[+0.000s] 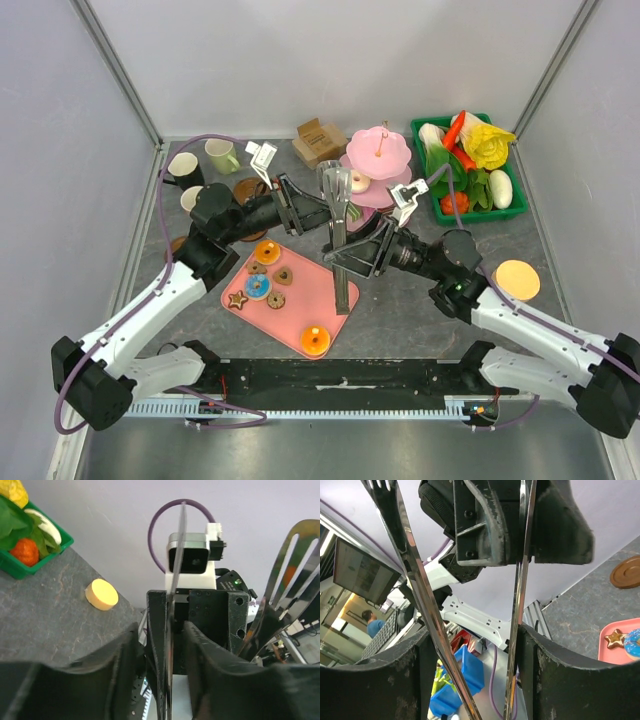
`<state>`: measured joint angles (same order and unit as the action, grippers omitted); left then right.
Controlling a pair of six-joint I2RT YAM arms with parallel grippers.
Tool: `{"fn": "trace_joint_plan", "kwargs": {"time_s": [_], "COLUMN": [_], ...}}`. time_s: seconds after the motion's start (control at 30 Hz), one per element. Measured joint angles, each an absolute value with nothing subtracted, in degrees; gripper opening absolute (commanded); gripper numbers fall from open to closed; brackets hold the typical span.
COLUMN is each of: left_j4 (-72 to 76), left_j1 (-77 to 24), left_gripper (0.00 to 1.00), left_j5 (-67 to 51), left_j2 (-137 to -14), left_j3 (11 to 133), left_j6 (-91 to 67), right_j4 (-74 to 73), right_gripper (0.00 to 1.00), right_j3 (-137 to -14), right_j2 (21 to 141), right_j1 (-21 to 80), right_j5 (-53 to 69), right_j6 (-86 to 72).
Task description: Serve the afternoon tea
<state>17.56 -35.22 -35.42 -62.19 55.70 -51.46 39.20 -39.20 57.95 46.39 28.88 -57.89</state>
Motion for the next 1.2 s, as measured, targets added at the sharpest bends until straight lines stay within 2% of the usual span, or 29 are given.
{"fn": "trace_joint_plan", "kwargs": {"time_s": [0.03,0.23,0.4,0.6,0.73,0.87,1.07,1.2], "left_j4": [17.0,10.8,2.9,-12.7,-24.5,-32.8,-39.6,-41.8], "left_j1": [-35.2,-35.2,-35.2,-35.2,-35.2,-35.2,-35.2,-35.2], "left_gripper": [0.59,0.66,0.73,0.84,0.87,0.88,0.88,0.89], "left_j5": [-34.9,-31.5,-26.2,-13.5,-2.8,3.2,7.0,8.6], "left_j2": [-62.1,-61.0,-55.6,-43.9,-37.5,-35.1,-36.0,-35.7], "left_j3": [55.7,55.6,53.7,51.7,51.4,51.4,51.0,50.7], "left_j6": [-51.3,-49.8,-47.3,-44.3,-43.2,-42.6,-42.2,-42.0], "right_j4": [38.5,31.6,14.6,-10.9,-27.4,-40.5,-55.2,-59.8], "right_gripper": [0.65,0.66,0.66,0.66,0.61,0.61,0.64,0.66], "right_j3": [-39.2,-40.6,-46.4,-57.0,-63.6,-68.4,-71.6,-71.7], "right_j2": [57.5,54.8,52.1,51.9,57.3,67.7,80.2,81.2], "right_j1": [46.4,46.4,46.4,46.4,46.4,47.5,55.9,60.7], "right_j5": [28.3,24.6,17.8,8.8,6.6,6.3,3.9,4.2], "right_j6": [-57.9,-56.9,-52.7,-45.7,-40.7,-36.1,-31.9,-30.5]}}
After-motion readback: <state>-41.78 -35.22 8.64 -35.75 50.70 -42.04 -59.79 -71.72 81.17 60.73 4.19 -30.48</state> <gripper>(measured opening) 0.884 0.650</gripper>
